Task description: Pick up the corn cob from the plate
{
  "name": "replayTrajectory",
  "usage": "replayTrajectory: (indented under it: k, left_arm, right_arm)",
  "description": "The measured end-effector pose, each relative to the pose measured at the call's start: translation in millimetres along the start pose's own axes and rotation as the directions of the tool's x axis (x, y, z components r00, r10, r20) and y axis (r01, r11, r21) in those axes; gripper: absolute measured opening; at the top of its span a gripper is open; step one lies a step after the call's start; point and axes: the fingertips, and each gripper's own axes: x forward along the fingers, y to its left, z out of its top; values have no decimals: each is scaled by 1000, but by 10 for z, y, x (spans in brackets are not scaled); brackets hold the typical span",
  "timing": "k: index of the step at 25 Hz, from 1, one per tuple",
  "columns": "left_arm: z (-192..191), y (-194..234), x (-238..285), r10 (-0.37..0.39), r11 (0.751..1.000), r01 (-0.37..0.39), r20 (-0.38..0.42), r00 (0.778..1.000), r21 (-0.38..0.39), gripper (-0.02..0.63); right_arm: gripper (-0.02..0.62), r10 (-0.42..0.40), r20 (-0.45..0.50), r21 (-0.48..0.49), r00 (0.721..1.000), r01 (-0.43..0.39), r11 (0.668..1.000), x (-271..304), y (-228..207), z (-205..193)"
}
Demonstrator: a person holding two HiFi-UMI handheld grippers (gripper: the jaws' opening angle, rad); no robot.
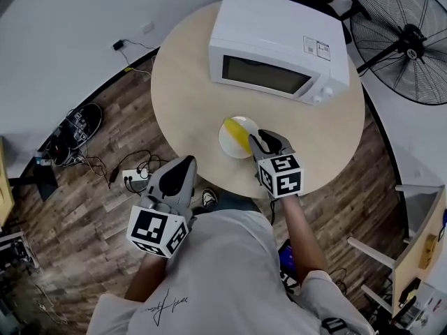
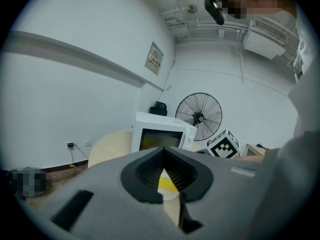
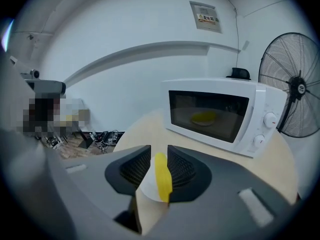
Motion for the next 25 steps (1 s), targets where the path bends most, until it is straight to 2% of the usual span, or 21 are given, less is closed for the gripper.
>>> replayTrajectory:
  k: [25]
  left_arm:
    - [-110, 66, 25, 29, 999, -29, -31, 999, -14, -8]
  right_arm:
    - [172, 40, -183, 2, 982, -40, 999, 573, -55, -517]
